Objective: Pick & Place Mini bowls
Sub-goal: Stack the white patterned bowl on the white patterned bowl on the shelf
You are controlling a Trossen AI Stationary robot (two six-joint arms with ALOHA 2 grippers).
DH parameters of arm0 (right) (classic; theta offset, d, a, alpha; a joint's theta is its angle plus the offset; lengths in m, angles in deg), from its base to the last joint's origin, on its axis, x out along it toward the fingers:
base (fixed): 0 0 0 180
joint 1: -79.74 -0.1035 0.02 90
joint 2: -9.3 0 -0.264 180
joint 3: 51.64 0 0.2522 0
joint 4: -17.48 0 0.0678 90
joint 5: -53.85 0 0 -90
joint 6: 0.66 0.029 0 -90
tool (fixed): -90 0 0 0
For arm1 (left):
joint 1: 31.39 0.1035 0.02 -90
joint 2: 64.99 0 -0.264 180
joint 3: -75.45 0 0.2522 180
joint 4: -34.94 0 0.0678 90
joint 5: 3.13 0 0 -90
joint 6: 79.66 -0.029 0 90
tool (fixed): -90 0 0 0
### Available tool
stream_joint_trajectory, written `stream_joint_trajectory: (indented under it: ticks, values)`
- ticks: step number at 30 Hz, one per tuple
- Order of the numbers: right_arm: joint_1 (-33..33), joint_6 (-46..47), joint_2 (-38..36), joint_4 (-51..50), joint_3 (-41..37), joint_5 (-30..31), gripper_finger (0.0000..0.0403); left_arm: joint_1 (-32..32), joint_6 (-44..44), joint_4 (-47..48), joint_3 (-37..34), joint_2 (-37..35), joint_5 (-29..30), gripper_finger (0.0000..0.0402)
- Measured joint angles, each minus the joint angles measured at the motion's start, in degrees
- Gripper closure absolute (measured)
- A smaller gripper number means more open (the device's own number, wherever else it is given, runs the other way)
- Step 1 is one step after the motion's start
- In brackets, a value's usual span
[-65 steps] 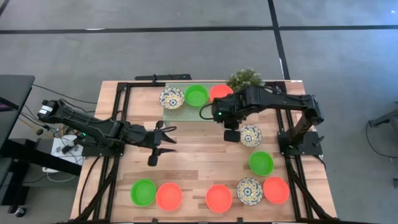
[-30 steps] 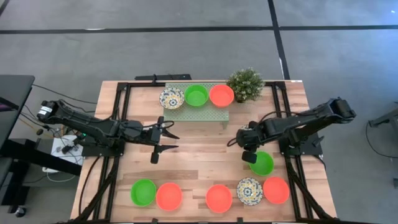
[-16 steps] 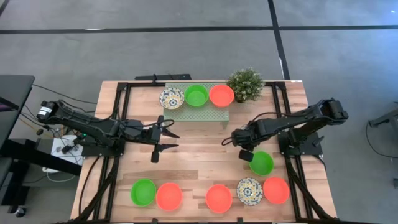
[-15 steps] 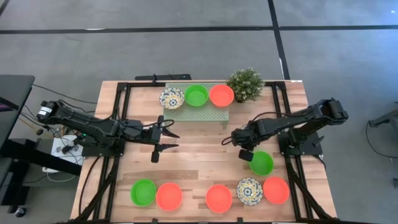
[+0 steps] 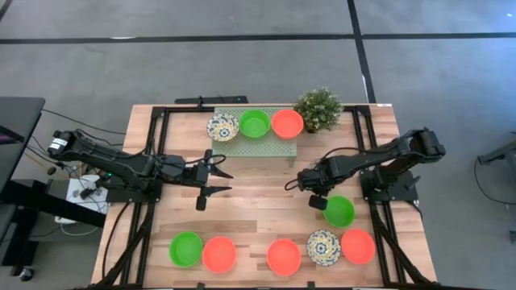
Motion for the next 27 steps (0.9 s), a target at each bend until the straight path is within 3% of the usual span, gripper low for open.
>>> stream_joint_trajectory:
  ticks: [5, 10, 14, 19, 27]
  values:
    - [-0.42, -4.35, -0.10, -1.72, 0.62, 0.05, 0.0393, 0.00, 0.00, -0.11, 0.00, 0.00, 0.01, 0.0248]
    - [-2.22, -4.03, -0.95, -3.43, 4.13, -1.50, 0.0392, -0.05, 0.00, -0.36, 0.00, 0.00, -0.05, 0.0248]
    - [-5.04, -6.94, -1.25, -1.85, 8.25, -2.55, 0.0400, -0.06, -3.70, -0.03, 0.04, 1.04, -4.75, 0.0248]
    - [-8.24, -14.90, -1.21, 4.04, 13.08, -2.56, 0.0402, -0.48, -10.88, -1.08, 0.04, 5.61, -8.36, 0.0248]
    - [-8.33, -27.55, -0.79, 15.78, 14.10, -2.73, 0.0402, 2.61, -11.18, -11.15, 1.02, 14.79, -8.24, 0.0248]
